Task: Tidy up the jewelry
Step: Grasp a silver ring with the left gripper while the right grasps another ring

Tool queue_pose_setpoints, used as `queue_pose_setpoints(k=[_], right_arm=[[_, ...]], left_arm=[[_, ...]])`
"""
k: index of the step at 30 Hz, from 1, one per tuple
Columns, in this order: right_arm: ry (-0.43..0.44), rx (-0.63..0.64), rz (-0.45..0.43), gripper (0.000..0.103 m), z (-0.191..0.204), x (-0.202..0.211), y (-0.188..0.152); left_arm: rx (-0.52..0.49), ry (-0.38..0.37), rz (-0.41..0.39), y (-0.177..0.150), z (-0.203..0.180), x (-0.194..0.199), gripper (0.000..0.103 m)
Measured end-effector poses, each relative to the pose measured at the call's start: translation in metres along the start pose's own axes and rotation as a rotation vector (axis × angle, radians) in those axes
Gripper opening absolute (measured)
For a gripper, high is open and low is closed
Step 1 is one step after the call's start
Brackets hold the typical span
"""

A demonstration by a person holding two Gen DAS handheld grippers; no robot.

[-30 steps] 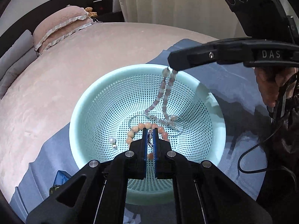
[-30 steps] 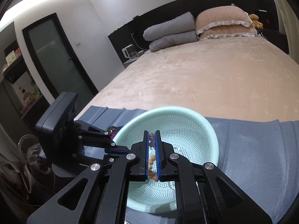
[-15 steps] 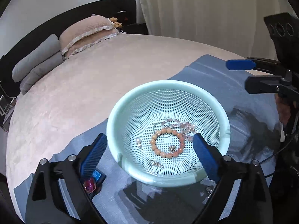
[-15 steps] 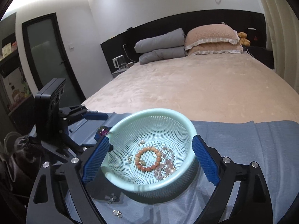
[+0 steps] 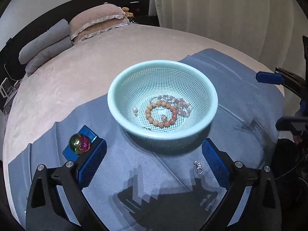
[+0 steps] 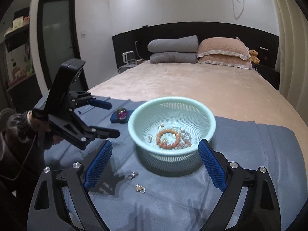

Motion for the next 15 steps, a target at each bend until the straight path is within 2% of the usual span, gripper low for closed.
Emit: queue_pose_setpoints(k=[8,12,15], right_arm=[[0.014,0.259,0.164,0.085,0.021,-0.016,-0.034],[0.062,0.307,0.223,0.083,0.021,-0.027,-0.037],[0.106,0.306,0.285,0.077,0.018,-0.044,-0.042]], left_arm=[[-0.066,-0.079,0.008,-0.022,-0.034,-0.014,0.097],[-0.107,-0.109,0.017,-0.026,-0.047,-0.025,0.096],[-0.149,-0.132,0.034,-0.028,-0.058,-0.036,0.090]])
Point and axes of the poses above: each gripper's, at about its wrist camera, not at the fingertips, and x roughly against the way its jaws point, z to its left, y to its top, the point moved 4 cm from there along -x, roughly the way its jaws point, and after that the axes turned 12 degrees about -x, right-handed, at the moved point
